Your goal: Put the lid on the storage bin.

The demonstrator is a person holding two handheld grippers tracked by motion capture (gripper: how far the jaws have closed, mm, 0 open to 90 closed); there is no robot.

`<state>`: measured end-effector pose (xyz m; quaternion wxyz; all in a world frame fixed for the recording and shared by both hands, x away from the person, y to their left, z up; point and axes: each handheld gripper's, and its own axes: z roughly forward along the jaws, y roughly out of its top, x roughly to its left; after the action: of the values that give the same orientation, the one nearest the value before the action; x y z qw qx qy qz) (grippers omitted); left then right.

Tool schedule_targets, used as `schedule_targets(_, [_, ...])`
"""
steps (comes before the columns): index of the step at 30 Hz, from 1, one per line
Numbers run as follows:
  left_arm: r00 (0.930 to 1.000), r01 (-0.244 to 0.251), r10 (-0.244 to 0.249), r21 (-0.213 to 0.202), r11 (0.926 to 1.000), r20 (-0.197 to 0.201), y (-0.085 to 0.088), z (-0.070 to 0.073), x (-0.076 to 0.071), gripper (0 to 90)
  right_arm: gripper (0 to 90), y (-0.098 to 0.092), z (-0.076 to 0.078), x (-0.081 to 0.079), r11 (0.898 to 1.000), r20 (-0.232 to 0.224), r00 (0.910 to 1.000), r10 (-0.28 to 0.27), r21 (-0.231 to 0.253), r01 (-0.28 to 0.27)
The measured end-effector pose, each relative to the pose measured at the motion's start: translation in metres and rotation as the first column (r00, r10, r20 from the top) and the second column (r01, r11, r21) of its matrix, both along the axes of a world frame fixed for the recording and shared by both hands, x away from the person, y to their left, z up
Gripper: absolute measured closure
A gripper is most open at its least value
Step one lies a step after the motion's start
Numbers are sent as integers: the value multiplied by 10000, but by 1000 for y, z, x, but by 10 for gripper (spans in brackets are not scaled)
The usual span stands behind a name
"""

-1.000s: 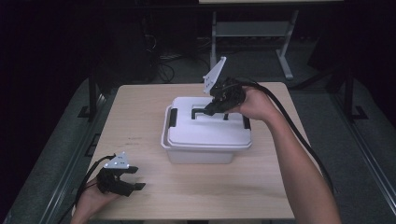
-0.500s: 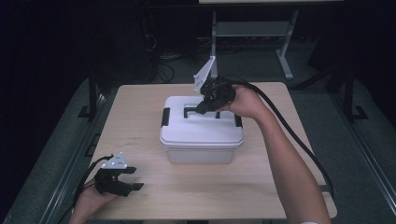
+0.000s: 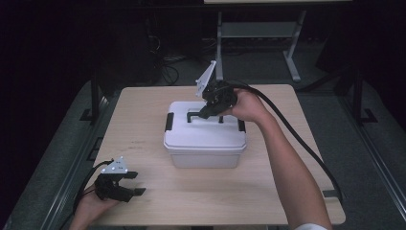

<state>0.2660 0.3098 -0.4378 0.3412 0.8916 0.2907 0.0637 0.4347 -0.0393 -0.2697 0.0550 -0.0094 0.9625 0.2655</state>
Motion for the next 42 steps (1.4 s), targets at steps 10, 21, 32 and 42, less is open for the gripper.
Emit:
schedule_targets(10, [10000,0,0,-28,10000,-14,-1,0,0,285,846,-1,-8,2,10000,-134,9999,-64,-7,63])
schedule_targets(21, [10000,32,-32,5,10000,-19,0,0,0,286,846,3,-14,4,9999,-354,9993,-103,-18,102])
schedule_targets(32, [10000,10,-10,-5,10000,-21,1,0,-1,286,844,1,-15,5,9999,-400,9991,-141,89,145])
schedule_targets(42, [10000,63,-63,72,10000,-39,-2,-1,-1,286,830,-6,-17,2,9992,-485,9984,-291,252,304])
